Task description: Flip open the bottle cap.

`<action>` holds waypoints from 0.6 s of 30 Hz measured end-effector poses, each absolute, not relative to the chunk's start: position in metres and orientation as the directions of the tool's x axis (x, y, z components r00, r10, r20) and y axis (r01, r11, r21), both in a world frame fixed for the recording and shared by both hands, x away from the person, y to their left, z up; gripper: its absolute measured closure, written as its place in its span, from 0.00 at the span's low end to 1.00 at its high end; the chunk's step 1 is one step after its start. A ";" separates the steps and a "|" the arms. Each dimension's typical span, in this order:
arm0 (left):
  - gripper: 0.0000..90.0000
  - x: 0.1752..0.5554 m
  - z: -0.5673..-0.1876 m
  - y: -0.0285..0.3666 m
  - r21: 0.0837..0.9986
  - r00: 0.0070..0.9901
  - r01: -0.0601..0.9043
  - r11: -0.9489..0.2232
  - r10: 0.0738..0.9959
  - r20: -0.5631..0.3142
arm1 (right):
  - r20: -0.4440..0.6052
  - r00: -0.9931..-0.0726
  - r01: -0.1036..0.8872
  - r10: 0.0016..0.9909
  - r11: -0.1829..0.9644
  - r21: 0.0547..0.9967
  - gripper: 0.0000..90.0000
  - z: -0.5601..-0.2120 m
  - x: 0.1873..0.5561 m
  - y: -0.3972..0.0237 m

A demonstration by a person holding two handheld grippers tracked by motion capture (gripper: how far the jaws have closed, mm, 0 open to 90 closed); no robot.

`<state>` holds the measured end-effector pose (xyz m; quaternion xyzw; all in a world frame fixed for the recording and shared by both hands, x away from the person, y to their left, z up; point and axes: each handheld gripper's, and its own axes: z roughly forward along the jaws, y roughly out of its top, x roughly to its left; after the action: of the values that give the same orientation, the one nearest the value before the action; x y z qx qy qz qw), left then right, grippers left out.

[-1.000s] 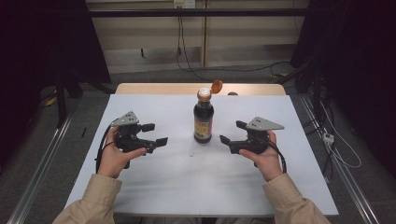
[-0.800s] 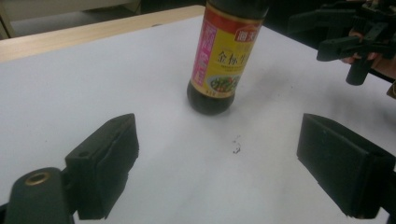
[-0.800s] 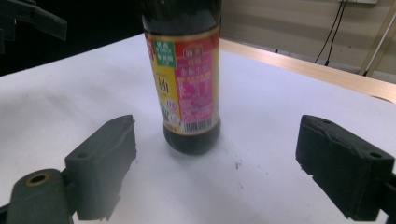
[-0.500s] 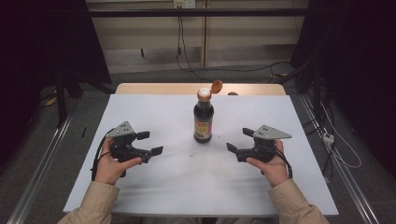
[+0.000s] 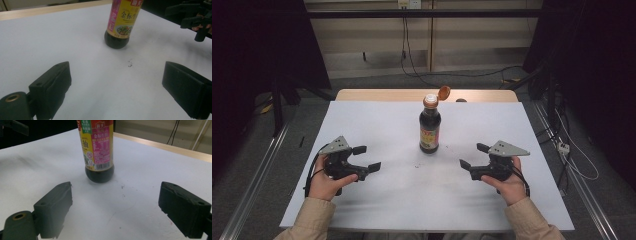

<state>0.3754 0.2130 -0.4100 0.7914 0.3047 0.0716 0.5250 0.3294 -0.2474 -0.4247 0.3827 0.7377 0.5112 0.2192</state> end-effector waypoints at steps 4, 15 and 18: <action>0.09 0.373 -0.412 0.216 0.878 0.802 0.406 -0.254 0.559 -0.210 | 0.070 -0.604 0.350 0.794 0.186 0.918 0.13 -0.428 0.325 -0.253; 0.08 0.368 -0.418 0.221 0.879 0.799 0.405 -0.252 0.565 -0.206 | 0.075 -0.587 0.361 0.806 0.178 0.915 0.13 -0.434 0.313 -0.264; 0.08 0.366 -0.418 0.224 0.880 0.797 0.404 -0.250 0.569 -0.204 | 0.078 -0.583 0.364 0.809 0.175 0.915 0.13 -0.435 0.309 -0.266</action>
<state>0.3663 0.2238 -0.4184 0.7868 0.3093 0.0779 0.5285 0.3094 -0.2665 -0.4347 0.3995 0.7339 0.5030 0.2210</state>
